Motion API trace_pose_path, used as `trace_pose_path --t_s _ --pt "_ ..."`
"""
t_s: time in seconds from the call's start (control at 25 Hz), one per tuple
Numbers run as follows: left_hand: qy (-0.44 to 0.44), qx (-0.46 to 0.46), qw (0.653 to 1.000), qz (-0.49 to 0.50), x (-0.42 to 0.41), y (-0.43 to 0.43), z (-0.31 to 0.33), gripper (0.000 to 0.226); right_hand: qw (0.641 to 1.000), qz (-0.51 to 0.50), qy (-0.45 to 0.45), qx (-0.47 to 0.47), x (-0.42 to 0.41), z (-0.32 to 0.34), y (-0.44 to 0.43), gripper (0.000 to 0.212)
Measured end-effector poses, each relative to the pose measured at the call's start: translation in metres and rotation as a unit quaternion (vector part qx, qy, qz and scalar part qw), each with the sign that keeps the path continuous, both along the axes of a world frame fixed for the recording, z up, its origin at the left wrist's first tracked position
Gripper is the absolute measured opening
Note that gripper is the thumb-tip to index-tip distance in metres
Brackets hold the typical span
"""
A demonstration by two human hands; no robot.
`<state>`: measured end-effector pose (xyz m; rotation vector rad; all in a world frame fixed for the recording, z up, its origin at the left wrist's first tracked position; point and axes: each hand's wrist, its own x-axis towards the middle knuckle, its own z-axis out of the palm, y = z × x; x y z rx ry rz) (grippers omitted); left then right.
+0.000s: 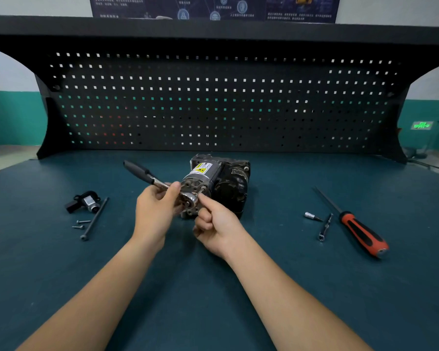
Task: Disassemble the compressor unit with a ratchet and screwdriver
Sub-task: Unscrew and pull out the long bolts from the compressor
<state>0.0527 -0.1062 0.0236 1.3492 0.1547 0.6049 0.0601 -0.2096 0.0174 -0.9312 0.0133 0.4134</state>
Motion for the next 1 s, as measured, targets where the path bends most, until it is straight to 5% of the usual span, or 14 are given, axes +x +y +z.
trace_pose_path --t_s 0.08,0.16,0.28,0.36,0.44,0.56,0.64,0.8,1.0 --pt "0.015 0.039 0.999 -0.004 -0.002 0.0 -0.001 0.01 1.0 -0.005 -0.01 -0.012 0.0 0.0 0.0 0.037" --pt "-0.014 0.23 0.971 0.059 -0.008 0.001 -0.002 0.018 1.0 -0.008 -0.008 -0.012 0.001 0.0 0.0 0.036" --pt "-0.154 0.55 0.806 0.156 -0.017 -0.004 -0.001 0.034 1.0 -0.015 -0.002 -0.011 0.003 -0.001 -0.002 0.034" --pt "-0.211 0.624 0.731 0.177 -0.018 -0.007 -0.001 0.034 1.0 -0.021 0.002 -0.016 0.004 -0.002 -0.004 0.036" --pt "-0.186 0.573 0.783 0.154 -0.017 -0.007 0.001 0.021 0.999 -0.023 0.0 -0.023 0.002 -0.002 -0.004 0.036" --pt "-0.064 0.344 0.933 0.084 -0.009 -0.002 -0.001 0.009 1.0 -0.016 0.001 -0.012 0.001 0.0 -0.004 0.034" --pt "-0.004 0.177 0.984 0.027 -0.003 0.001 -0.001 0.013 1.0 0.005 0.004 -0.002 0.0 0.001 -0.002 0.036" --pt "0.029 0.049 0.998 -0.018 -0.001 -0.003 0.0 0.021 1.0 0.026 -0.002 0.001 -0.001 0.002 0.001 0.038" --pt "0.04 0.086 0.996 0.002 -0.004 0.0 0.004 0.02 1.0 0.003 0.022 -0.012 0.003 0.002 0.001 0.032"
